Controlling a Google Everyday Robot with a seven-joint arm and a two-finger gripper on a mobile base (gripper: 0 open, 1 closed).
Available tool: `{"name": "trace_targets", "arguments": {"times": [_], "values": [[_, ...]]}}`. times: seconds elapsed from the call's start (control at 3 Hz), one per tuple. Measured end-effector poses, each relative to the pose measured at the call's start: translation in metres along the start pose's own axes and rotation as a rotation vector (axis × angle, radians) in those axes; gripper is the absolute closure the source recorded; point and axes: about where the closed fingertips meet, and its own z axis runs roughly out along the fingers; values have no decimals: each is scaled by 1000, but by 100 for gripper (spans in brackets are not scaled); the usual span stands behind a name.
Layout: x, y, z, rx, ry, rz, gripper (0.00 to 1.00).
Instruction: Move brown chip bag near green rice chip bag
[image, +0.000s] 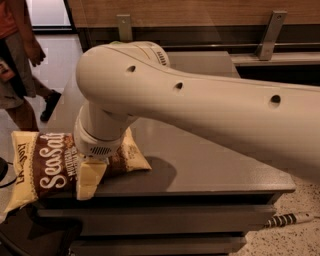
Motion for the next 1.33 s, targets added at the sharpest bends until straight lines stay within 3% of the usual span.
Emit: {"name": "trace_targets", "arguments": {"times": [0.33,1.0,1.33], "values": [[-1,1,-1,3,1,-3,39],[-4,2,-5,9,3,-9,100],[-3,0,-12,15,8,-10,100]]}}
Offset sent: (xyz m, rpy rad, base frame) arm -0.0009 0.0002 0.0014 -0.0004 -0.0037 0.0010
